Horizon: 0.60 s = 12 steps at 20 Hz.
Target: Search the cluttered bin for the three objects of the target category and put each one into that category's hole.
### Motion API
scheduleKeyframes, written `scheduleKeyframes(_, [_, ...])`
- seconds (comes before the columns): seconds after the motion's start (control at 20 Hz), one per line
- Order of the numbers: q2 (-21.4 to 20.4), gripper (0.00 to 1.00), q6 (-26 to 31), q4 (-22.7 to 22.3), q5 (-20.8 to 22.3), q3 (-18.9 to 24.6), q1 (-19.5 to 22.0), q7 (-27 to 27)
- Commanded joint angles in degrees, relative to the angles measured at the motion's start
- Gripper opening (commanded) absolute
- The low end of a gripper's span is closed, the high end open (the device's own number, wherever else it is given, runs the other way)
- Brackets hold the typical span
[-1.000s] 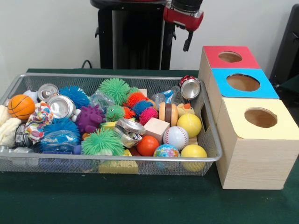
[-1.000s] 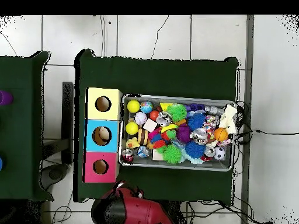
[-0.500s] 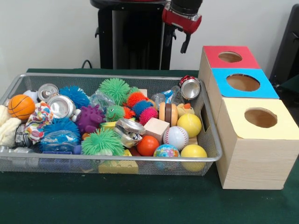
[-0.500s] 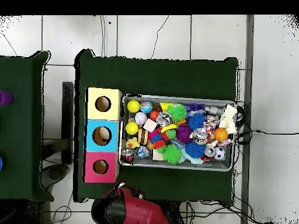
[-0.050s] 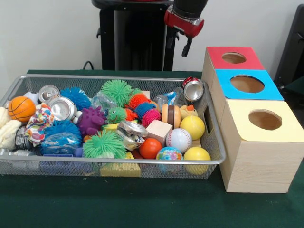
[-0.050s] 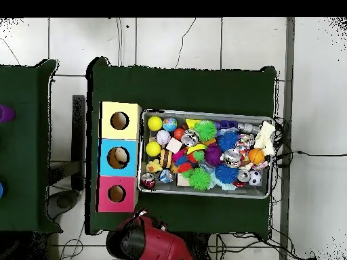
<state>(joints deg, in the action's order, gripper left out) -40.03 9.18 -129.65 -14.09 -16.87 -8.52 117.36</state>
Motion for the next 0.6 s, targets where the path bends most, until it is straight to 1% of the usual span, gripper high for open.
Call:
scheduleKeyframes(0.05, [1.7,1.0,1.0,7.2,-6.3,-2.7,-1.5,15.3])
scheduleKeyframes(0.2, [6.7,1.0,0.9,9.1,-9.6,-4.0,-4.4,17.2])
scheduleKeyframes(0.3, [9.6,1.0,-1.4,9.4,-11.8,-2.1,-4.1,18.1])
scheduleKeyframes(0.4, [10.4,1.0,-4.6,8.5,-13.0,-0.2,-3.2,18.1])
scheduleKeyframes(0.45, [10.7,1.0,-5.3,8.6,-13.3,-0.3,-3.2,17.6])
scheduleKeyframes(0.55, [11.2,1.0,-4.8,8.8,-14.5,0.4,-2.6,17.2])
scheduleKeyframes(0.6, [11.2,1.0,-4.4,8.7,-14.9,1.8,-1.2,16.7])
